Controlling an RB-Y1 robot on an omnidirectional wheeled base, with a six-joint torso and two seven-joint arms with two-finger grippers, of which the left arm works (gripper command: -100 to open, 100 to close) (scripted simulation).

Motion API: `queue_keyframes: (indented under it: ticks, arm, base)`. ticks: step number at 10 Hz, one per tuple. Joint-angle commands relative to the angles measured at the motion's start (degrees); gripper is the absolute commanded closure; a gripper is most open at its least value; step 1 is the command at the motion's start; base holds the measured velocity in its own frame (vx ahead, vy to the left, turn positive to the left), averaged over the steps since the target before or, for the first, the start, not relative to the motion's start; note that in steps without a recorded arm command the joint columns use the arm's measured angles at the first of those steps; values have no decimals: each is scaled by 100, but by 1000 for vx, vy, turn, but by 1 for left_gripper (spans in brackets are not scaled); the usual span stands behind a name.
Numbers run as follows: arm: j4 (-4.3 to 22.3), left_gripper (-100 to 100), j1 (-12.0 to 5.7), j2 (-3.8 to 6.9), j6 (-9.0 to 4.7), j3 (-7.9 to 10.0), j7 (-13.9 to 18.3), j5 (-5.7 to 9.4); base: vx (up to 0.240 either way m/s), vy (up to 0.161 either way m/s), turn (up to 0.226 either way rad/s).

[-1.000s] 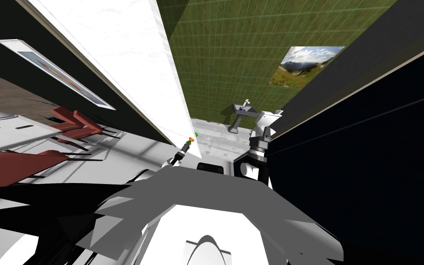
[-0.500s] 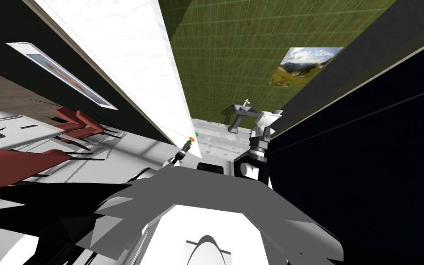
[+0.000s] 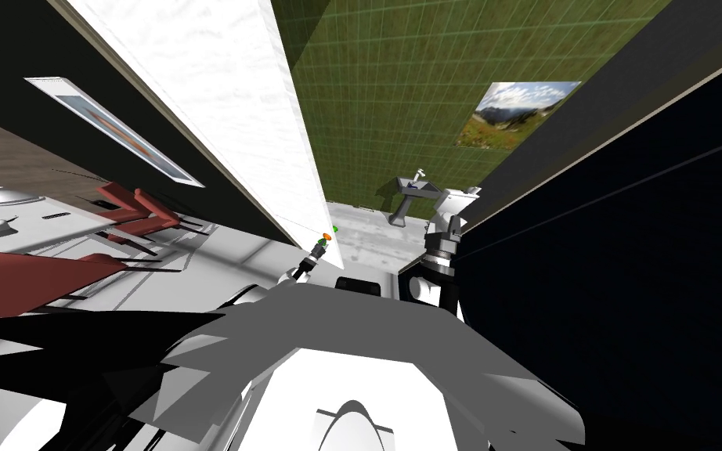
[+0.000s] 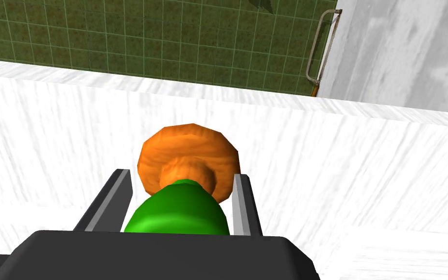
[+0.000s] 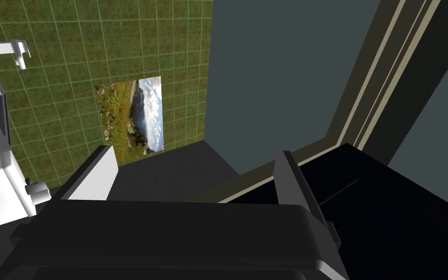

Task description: Pull the door open

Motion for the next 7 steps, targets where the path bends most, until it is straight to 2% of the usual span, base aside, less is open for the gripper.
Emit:
queue_keyframes:
  ticks: [1, 2, 3, 4, 6, 7]
  arm:
    - [28, 100, -44, -20, -38, -129, 286, 68]
    - [28, 100, -44, -20, -38, -129, 390, 68]
    - [37, 100, -64, -11, -39, -200, 596, 121]
    - [37, 100, -64, -11, -39, -200, 628, 121]
    - [54, 100, -103, 6, -40, -344, 1010, 226]
    - [-35, -100, -66, -24, 14, -355, 1124, 272]
  base:
    - [-38, 20, 4]
    - [-29, 11, -3]
    - [-25, 7, -2]
    - [-23, 5, -7]
    - [-36, 9, 6]
    - [-62, 19, -3]
